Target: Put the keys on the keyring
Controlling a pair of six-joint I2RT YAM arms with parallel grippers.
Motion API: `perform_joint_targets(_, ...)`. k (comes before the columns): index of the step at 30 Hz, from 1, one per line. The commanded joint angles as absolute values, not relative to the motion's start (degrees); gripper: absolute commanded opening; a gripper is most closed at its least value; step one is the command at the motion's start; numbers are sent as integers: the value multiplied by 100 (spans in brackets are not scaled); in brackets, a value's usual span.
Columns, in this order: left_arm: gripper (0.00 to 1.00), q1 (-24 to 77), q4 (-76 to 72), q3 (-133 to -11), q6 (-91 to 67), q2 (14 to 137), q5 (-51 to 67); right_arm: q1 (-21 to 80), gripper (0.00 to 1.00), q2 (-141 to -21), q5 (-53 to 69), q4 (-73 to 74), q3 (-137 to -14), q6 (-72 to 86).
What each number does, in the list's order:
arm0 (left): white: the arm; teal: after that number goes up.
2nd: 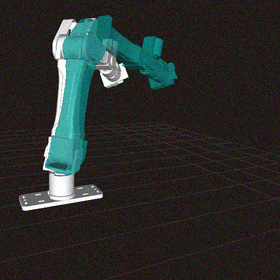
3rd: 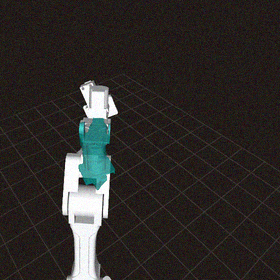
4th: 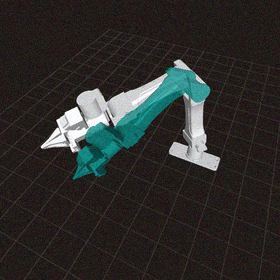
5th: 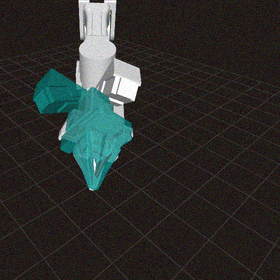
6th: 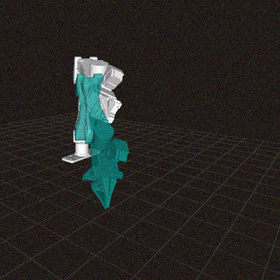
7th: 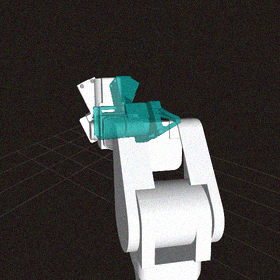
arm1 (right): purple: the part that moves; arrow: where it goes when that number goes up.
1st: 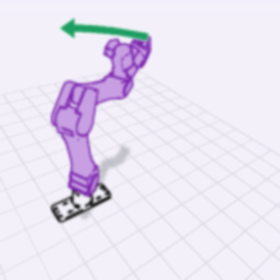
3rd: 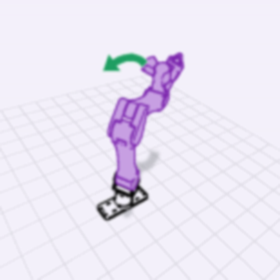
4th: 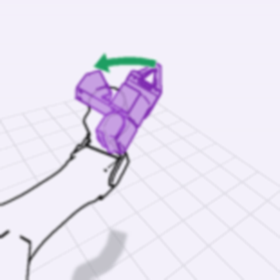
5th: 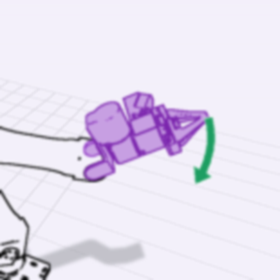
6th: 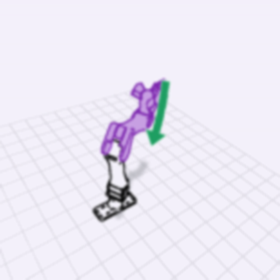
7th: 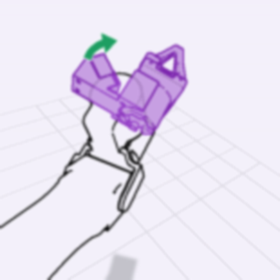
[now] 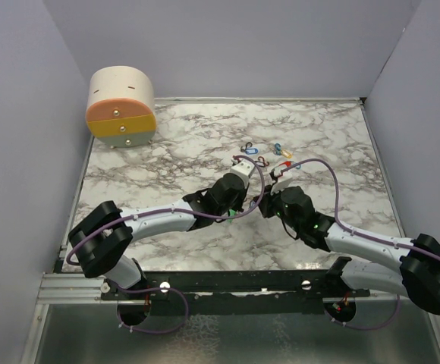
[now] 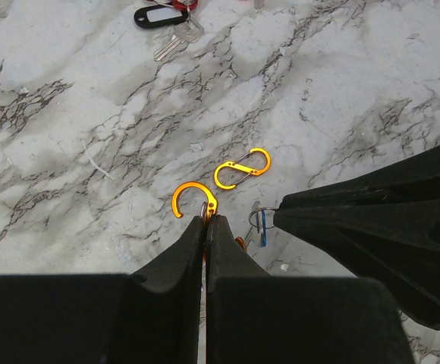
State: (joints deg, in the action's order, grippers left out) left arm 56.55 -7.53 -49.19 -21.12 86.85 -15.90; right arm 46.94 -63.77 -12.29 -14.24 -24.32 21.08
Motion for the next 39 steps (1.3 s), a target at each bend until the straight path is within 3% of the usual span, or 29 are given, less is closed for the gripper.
perform_joint_targets(1,0,5726,-778,-5128,-2148,8799,-1512,4728,1,-6382,-1389,-1797,-2561,1989)
perform_joint_targets(39,0,5782,-742,-5328,-2041,8947,-1595,4729,1,-6390,-1094,-1903,-2523,1864)
